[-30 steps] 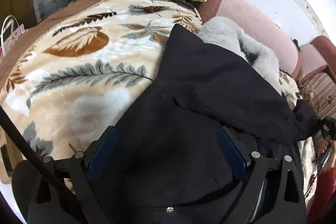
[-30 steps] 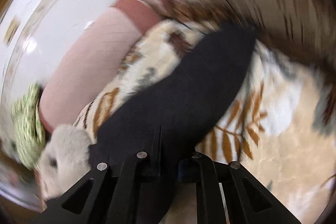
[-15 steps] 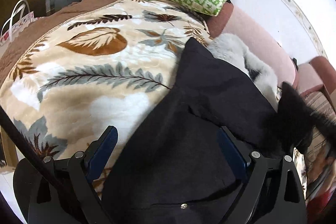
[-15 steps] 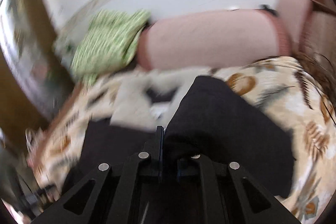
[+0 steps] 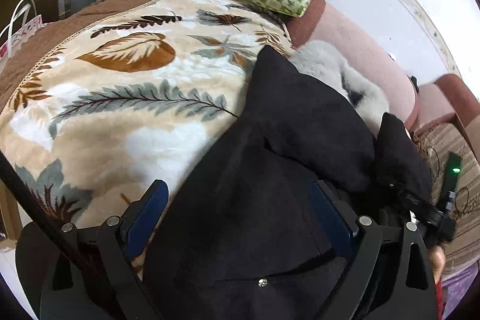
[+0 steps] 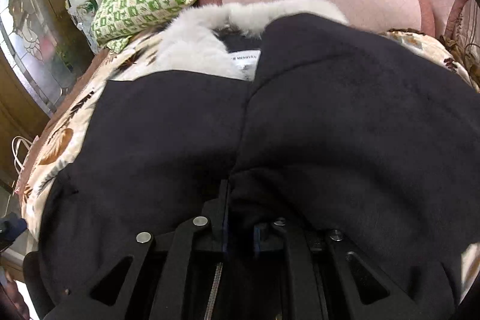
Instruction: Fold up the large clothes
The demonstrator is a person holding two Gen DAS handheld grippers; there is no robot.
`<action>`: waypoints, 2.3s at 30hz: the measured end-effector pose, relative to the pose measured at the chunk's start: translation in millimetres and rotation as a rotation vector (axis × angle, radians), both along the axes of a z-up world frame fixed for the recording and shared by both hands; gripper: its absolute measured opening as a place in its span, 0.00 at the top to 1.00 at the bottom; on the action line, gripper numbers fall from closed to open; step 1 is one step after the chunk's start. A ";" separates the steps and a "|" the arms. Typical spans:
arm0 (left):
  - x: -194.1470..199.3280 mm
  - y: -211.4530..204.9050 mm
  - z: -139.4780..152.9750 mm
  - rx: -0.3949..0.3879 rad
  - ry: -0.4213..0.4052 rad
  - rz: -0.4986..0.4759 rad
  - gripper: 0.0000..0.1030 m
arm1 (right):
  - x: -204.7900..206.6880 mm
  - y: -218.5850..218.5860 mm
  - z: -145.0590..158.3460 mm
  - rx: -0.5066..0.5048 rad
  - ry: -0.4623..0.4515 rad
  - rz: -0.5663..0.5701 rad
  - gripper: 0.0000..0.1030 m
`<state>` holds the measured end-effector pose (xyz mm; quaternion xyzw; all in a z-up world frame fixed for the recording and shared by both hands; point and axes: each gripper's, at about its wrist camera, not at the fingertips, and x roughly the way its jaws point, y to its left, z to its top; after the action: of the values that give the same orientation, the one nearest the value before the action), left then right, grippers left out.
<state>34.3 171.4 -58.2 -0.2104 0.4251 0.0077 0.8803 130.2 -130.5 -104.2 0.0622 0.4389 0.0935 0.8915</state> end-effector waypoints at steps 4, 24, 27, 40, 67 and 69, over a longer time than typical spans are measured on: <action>-0.7 -7.8 3.2 0.026 -0.013 -0.020 0.08 | -45.8 -17.2 28.3 0.073 -0.051 0.033 0.33; -15.5 -17.2 16.3 0.046 -0.047 -0.037 0.08 | -33.5 -184.9 51.2 0.354 -0.066 -0.394 0.88; -14.1 -14.0 12.6 0.029 -0.038 -0.032 0.08 | -40.0 -138.4 94.1 0.285 -0.145 -0.285 0.91; -26.8 28.1 13.4 0.001 -0.069 0.061 0.08 | -10.6 118.5 141.4 0.167 -0.181 0.280 0.93; 127.0 -41.3 6.7 0.190 -0.053 -0.107 0.27 | 46.6 11.8 20.0 -0.011 0.011 -0.085 0.65; 148.6 -41.9 -15.7 0.194 0.012 -0.109 0.27 | 48.8 -1.6 12.0 -0.043 0.013 -0.122 0.65</action>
<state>182.8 129.5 -73.8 -0.1009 0.4383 0.0022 0.8931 179.1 -132.0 -92.2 0.0702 0.4421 0.0288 0.8937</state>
